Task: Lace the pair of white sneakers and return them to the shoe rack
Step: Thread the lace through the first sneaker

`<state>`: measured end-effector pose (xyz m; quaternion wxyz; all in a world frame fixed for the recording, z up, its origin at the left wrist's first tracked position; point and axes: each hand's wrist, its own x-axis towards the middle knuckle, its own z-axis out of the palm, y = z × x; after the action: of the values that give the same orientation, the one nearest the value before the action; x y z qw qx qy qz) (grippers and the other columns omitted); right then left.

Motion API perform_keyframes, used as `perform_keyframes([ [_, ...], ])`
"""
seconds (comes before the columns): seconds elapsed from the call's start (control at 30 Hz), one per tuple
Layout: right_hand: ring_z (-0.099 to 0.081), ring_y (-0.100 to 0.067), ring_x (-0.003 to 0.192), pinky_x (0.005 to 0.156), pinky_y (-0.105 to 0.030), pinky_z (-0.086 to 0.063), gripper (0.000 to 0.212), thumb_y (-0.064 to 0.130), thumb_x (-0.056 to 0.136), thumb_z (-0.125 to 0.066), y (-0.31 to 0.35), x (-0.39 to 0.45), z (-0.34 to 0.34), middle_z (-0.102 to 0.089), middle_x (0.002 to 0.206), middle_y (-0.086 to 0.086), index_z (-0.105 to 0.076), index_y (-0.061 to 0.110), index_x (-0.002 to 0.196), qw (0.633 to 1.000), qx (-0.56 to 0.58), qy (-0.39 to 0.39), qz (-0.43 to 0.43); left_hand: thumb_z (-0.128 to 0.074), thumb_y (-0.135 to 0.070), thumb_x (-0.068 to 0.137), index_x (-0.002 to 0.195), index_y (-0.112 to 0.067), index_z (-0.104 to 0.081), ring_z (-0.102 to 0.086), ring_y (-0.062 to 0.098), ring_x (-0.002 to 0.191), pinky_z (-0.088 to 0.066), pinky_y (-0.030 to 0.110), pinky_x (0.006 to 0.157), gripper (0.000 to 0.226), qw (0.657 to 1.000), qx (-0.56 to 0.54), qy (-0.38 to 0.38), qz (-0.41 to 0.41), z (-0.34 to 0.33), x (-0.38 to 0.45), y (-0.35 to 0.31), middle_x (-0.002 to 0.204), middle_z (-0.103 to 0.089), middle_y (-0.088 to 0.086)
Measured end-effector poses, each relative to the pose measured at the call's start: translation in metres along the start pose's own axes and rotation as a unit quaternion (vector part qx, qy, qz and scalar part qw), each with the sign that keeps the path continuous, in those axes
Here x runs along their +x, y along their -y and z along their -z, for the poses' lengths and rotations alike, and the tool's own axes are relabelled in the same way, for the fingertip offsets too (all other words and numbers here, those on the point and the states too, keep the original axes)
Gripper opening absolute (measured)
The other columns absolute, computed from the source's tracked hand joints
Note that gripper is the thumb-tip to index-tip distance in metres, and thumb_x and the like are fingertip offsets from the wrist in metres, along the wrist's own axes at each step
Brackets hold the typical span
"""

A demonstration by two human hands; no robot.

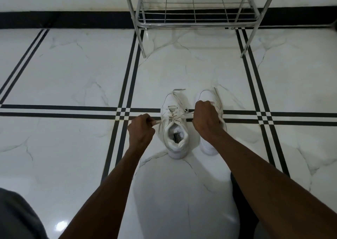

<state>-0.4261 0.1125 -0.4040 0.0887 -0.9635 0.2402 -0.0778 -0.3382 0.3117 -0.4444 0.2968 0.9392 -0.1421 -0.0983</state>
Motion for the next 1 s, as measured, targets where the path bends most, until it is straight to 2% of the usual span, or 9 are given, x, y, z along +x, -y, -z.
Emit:
perform_keyframes([
  [0.1, -0.064, -0.035, 0.091, 0.066, -0.034, -0.043, 0.011, -0.002, 0.089, -0.053, -0.006, 0.007, 0.000, -0.061, 0.097, -0.017, -0.057, 0.004, 0.097, 0.997, 0.034, 0.066, -0.013, -0.068, -0.001, 0.088, 0.096, -0.012, -0.077, -0.072, 0.021, 0.084, -0.061, 0.047, 0.082, 0.016, 0.999, -0.023, 0.020, 0.010, 0.000, 0.002, 0.004, 0.090, -0.079, 0.004],
  [0.23, -0.053, -0.034, 0.116, 0.092, -0.045, -0.048, 0.060, -0.011, 0.075, -0.061, -0.016, 0.014, -0.011, -0.059, 0.130, -0.008, -0.060, 0.014, 0.129, 0.976, 0.119, 0.161, 0.083, -0.070, -0.013, 0.093, 0.120, -0.014, -0.071, -0.067, 0.019, 0.107, -0.054, 0.040, 0.094, 0.027, 0.996, -0.075, 0.044, -0.031, 0.000, -0.004, -0.004, 0.119, -0.074, 0.005],
  [0.3, -0.060, -0.035, 0.114, 0.099, -0.047, -0.048, 0.052, -0.004, 0.077, -0.063, -0.015, 0.012, -0.015, -0.066, 0.127, -0.011, -0.066, 0.014, 0.126, 0.956, 0.165, 0.211, 0.120, -0.066, -0.015, 0.096, 0.133, -0.016, -0.065, -0.065, 0.021, 0.117, -0.053, 0.042, 0.098, 0.037, 0.991, -0.083, 0.086, -0.062, -0.007, -0.004, -0.010, 0.128, -0.070, 0.008],
  [0.47, -0.065, -0.031, 0.088, 0.075, -0.043, -0.055, 0.013, 0.009, 0.090, -0.059, -0.010, 0.003, -0.024, -0.072, 0.092, -0.011, -0.071, 0.013, 0.094, 0.970, 0.156, 0.167, 0.085, -0.061, -0.019, 0.098, 0.125, -0.030, -0.072, -0.065, 0.031, 0.113, -0.049, 0.057, 0.099, 0.031, 0.996, 0.017, 0.066, -0.049, -0.020, 0.005, -0.014, 0.117, -0.073, 0.005],
  [0.63, -0.059, -0.030, 0.090, 0.070, -0.038, -0.044, 0.018, -0.004, 0.080, -0.055, -0.009, 0.005, -0.016, -0.068, 0.086, -0.011, -0.068, 0.010, 0.080, 0.979, 0.002, 0.132, 0.153, -0.062, -0.008, 0.094, 0.098, -0.025, -0.079, -0.058, 0.030, 0.110, -0.030, 0.063, 0.113, 0.023, 0.976, 0.181, -0.011, -0.121, -0.013, -0.005, -0.018, 0.099, -0.074, -0.002],
  [0.73, -0.058, -0.030, 0.098, 0.074, -0.038, -0.042, 0.016, -0.002, 0.080, -0.056, -0.007, 0.004, -0.015, -0.068, 0.091, -0.011, -0.068, 0.008, 0.083, 0.981, -0.043, 0.097, 0.165, -0.071, 0.004, 0.076, 0.091, -0.023, -0.081, -0.060, 0.032, 0.103, -0.035, 0.067, 0.107, 0.033, 0.953, 0.241, -0.049, -0.175, -0.010, -0.004, -0.015, 0.093, -0.075, -0.002],
  [0.87, -0.059, -0.028, 0.097, 0.070, -0.030, -0.032, 0.016, 0.002, 0.087, -0.051, -0.007, 0.001, -0.023, -0.066, 0.093, -0.013, -0.063, 0.009, 0.081, 0.985, -0.016, 0.130, 0.116, -0.069, 0.005, 0.075, 0.091, -0.023, -0.081, -0.059, 0.031, 0.104, -0.034, 0.062, 0.108, 0.034, 0.959, 0.227, -0.036, -0.166, -0.009, -0.006, -0.013, 0.093, -0.074, -0.003],
  [0.93, -0.063, -0.028, 0.086, 0.066, -0.028, -0.033, 0.018, 0.000, 0.085, -0.055, -0.007, 0.003, -0.030, -0.066, 0.084, -0.013, -0.060, 0.012, 0.072, 0.987, 0.029, 0.142, 0.074, -0.066, 0.005, 0.079, 0.093, -0.022, -0.081, -0.060, 0.031, 0.102, -0.035, 0.058, 0.110, 0.034, 0.970, 0.193, -0.024, -0.143, -0.011, -0.009, -0.011, 0.090, -0.073, -0.001],
  [1.0, -0.063, -0.026, 0.070, 0.061, -0.026, -0.035, 0.022, -0.001, 0.083, -0.059, -0.006, 0.005, -0.032, -0.063, 0.071, -0.011, -0.060, 0.012, 0.065, 0.985, 0.061, 0.154, 0.037, -0.063, 0.002, 0.085, 0.095, -0.020, -0.081, -0.064, 0.031, 0.092, -0.045, 0.048, 0.096, 0.031, 0.986, 0.125, -0.015, -0.111, -0.011, -0.012, -0.013, 0.085, -0.074, 0.002],
])
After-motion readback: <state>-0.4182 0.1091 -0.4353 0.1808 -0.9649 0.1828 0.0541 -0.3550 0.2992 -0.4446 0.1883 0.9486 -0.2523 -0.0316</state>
